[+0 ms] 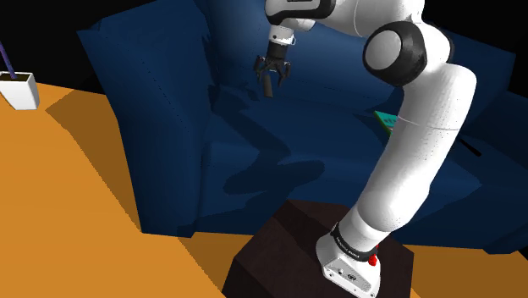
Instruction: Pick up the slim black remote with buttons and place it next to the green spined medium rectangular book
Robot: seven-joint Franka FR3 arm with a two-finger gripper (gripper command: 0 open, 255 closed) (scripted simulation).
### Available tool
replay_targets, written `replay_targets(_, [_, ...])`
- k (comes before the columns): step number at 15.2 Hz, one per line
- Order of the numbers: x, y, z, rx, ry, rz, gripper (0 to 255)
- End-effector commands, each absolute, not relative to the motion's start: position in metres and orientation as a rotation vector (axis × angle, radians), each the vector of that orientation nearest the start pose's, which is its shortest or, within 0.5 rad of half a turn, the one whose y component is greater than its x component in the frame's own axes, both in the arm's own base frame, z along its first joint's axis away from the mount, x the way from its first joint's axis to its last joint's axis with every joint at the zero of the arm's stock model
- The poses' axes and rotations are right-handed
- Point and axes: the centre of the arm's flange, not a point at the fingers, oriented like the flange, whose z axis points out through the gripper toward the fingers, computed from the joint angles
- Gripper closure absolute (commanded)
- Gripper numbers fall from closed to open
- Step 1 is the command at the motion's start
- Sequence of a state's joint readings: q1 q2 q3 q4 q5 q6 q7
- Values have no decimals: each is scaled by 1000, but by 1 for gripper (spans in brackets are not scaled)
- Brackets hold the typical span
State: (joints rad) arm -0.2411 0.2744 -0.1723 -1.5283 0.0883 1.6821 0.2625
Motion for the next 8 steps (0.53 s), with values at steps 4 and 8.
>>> replay_targets(4, [618,-292,489,-2839,1201,147,0])
replay_targets(8, [629,-317,482,-2807,1268,135,0])
